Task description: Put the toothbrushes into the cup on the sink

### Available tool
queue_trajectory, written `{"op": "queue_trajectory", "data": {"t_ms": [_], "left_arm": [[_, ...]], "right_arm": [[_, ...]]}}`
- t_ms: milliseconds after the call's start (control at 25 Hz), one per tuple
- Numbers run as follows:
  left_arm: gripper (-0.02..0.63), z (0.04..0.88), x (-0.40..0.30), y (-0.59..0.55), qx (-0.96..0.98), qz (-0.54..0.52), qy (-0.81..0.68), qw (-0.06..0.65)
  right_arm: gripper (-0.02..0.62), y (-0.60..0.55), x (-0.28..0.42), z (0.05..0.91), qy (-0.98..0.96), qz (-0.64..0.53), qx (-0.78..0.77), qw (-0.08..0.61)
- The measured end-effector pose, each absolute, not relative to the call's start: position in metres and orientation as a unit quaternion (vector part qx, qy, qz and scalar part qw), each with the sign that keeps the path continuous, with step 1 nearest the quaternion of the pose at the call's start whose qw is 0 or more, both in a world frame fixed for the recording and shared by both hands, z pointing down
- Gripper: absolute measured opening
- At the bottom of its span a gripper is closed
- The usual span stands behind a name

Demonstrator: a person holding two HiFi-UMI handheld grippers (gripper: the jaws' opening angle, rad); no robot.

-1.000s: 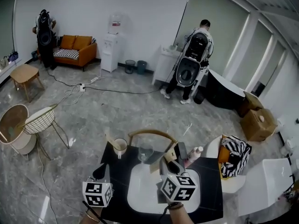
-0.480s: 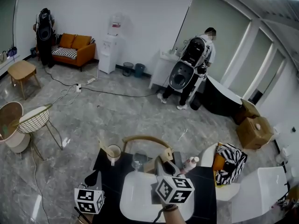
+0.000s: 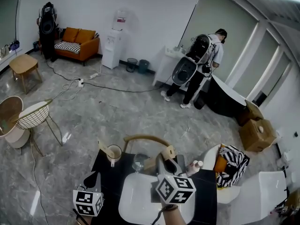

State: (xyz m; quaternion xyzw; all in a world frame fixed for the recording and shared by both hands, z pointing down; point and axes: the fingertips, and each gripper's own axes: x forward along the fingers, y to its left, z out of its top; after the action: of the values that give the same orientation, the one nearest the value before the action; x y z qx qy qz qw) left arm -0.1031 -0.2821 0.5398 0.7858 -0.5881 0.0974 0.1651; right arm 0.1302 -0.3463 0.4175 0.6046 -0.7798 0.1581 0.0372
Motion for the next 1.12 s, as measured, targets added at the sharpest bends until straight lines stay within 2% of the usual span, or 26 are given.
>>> {"op": "queue_trajectory", "data": {"t_ms": [1120], "left_arm": [[0.009, 0.571, -0.125, -0.301, 0.756, 0.11, -0.615, 0.193]], "right_arm": [[0.035, -0.397, 0.12, 0.476, -0.783, 0.19, 0.589, 0.058]]}}
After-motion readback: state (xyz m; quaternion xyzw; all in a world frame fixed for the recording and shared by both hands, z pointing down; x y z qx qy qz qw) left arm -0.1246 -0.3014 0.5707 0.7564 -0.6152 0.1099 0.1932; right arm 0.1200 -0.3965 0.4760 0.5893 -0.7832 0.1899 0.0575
